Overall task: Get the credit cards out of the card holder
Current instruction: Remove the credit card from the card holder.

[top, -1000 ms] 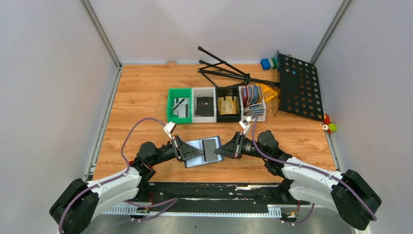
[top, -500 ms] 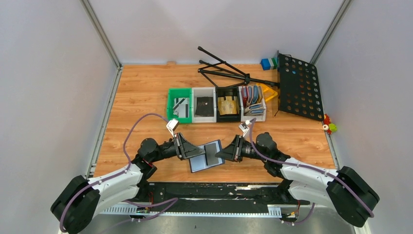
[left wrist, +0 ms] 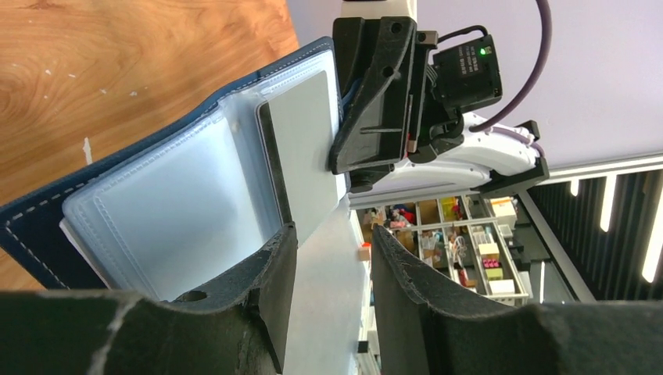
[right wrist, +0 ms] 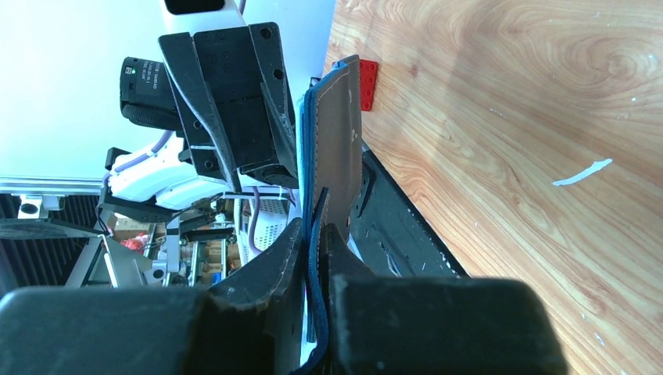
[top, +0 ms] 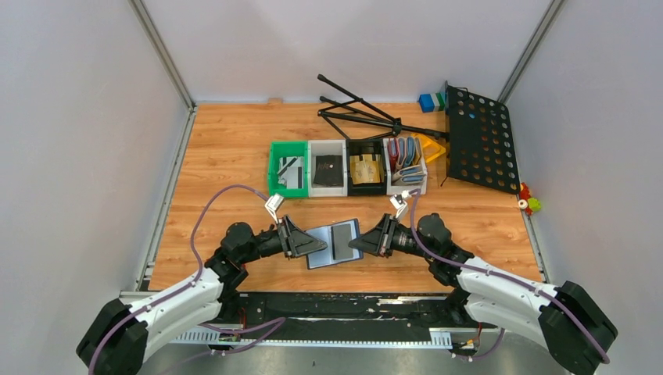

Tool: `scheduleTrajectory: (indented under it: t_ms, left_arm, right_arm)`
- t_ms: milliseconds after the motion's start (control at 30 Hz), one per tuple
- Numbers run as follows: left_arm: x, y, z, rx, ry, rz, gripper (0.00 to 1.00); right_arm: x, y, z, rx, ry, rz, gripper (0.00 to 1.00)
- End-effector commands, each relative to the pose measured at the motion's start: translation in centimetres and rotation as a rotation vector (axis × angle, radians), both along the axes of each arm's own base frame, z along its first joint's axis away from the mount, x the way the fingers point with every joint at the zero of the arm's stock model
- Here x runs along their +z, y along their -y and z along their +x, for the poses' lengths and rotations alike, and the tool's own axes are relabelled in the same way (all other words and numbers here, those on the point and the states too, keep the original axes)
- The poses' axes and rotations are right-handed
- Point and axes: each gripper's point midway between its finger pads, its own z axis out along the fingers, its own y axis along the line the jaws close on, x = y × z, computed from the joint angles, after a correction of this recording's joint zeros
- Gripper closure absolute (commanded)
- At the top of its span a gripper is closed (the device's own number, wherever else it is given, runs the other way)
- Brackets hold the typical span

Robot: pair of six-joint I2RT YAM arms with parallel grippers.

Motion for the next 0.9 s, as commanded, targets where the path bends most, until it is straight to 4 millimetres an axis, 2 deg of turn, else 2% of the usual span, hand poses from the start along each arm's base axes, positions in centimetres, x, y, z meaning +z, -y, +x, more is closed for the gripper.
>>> scheduleTrajectory:
  t_ms: [0, 267, 467, 633, 767, 867]
  left_arm:
    - [1.5, 0.4, 0.5, -0.002, 0.054, -0.028, 0.53]
    - [1.1, 0.9, 0.6, -0.018, 0.030, -0.036, 0.57]
    - [2.8, 0.9, 0.3, -0.029, 0.050, -0.115, 0.65]
    - [3.4, 1.0, 0.1, -0.053, 0.048, -0.154, 0.69]
    - [2.7, 1.3, 0.0, -0.069, 0.030, -0.142, 0.70]
    - [1.3, 1.2, 0.4, -0.046, 0.006, -0.081, 0.69]
  right_arm:
    - [2.6, -0.7, 0.1, 0.022, 0.041, 0.084, 1.00]
    - [3.1, -0.7, -0.3, 0.038, 0.033, 0.120, 1.00]
    - [3.0, -0.6, -0.3, 0.039, 0.030, 0.113, 1.00]
    - [2.9, -0.7, -0.5, 0.048, 0.028, 0.113, 1.00]
    - [3.0, -0.7, -0.5, 0.048, 0.033, 0.114, 1.00]
    - [2.8, -0.5, -0.4, 0.036, 0.035, 0.105, 1.00]
